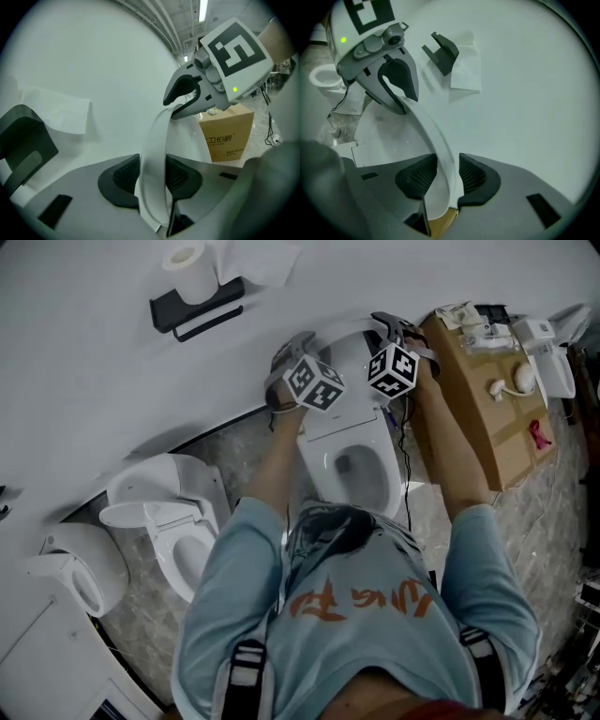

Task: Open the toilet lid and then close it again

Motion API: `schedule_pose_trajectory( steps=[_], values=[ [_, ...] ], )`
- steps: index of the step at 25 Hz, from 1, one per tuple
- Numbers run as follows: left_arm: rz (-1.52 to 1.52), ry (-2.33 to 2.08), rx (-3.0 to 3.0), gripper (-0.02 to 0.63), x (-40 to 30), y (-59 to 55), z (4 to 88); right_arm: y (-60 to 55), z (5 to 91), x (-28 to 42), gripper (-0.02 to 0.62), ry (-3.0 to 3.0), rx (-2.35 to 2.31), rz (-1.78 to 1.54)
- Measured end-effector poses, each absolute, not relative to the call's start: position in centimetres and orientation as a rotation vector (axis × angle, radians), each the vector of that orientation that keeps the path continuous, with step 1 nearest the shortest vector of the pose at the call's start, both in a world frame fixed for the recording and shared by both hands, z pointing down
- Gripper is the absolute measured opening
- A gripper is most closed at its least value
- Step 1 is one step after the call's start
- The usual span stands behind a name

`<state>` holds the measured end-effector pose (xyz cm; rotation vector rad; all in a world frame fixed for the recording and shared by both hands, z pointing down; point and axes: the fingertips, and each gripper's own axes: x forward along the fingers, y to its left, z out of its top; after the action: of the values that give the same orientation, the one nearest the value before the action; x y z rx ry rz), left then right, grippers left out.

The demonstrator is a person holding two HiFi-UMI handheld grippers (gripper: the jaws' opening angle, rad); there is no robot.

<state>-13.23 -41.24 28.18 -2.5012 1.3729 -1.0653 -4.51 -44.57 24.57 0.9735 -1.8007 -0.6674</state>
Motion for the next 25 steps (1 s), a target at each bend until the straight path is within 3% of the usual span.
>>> schedule_pose_trajectory(
  steps=[15,25],
  values=[
    [-1.126,1.206,-2.444,0.144,-11.1,-35.2,27.6,-39.1,24.2,-3.0,0.140,-1.837,0.854,-0.710],
    [-1.216,1.132,-2.329,0.173,-7.8,-25.5,27.9,-29.1,24.9,0.3,0.146,-1.849,0.665,-0.786]
  ],
)
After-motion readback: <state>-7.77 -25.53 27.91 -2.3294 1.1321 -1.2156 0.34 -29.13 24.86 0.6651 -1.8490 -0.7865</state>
